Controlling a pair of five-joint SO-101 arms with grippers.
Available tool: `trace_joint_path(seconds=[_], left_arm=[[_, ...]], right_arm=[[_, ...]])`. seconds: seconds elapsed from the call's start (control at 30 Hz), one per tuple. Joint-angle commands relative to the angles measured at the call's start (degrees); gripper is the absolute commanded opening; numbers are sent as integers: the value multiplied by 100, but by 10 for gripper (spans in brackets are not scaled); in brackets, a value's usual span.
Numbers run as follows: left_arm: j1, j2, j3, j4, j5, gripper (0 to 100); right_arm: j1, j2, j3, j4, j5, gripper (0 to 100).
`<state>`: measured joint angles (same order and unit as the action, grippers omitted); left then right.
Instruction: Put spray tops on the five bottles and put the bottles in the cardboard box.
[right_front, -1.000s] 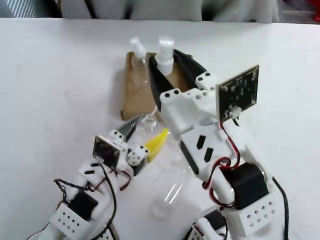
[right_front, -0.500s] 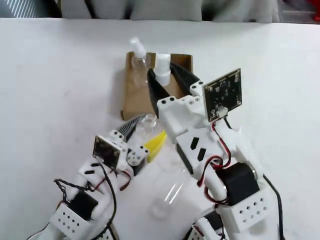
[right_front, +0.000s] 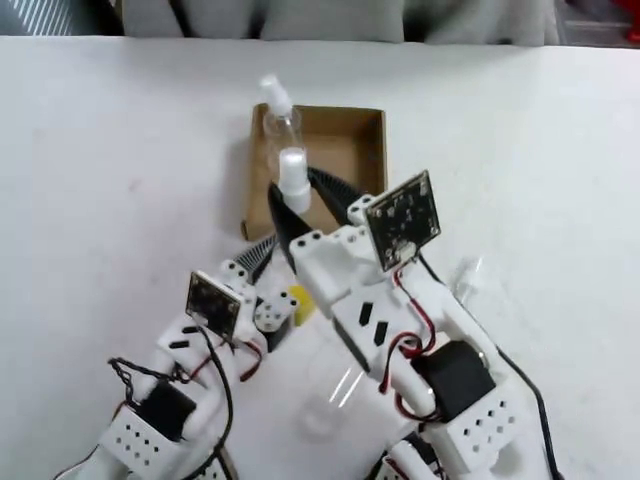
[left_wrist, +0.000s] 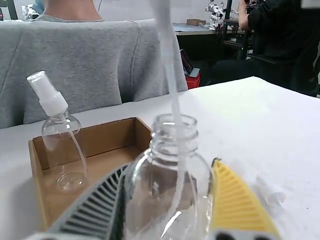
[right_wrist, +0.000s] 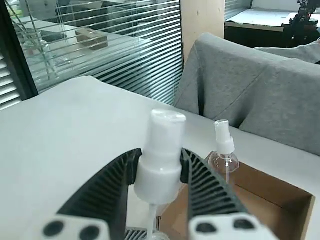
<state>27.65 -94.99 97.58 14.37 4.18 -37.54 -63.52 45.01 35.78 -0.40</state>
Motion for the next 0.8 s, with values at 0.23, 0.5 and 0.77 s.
trace_joint_path(seconds=[0.23,0.5,0.77], left_arm=[[31,-92,-26,-105,18,20],[31,-92,-26,-105,18,20],[31,-92,-26,-105,18,20]], right_arm=[[-40,-1244,1125,-127,26,16],[-48,-1754,1908,-567,26,18],[-57,-1780,1996,-567,26,18]])
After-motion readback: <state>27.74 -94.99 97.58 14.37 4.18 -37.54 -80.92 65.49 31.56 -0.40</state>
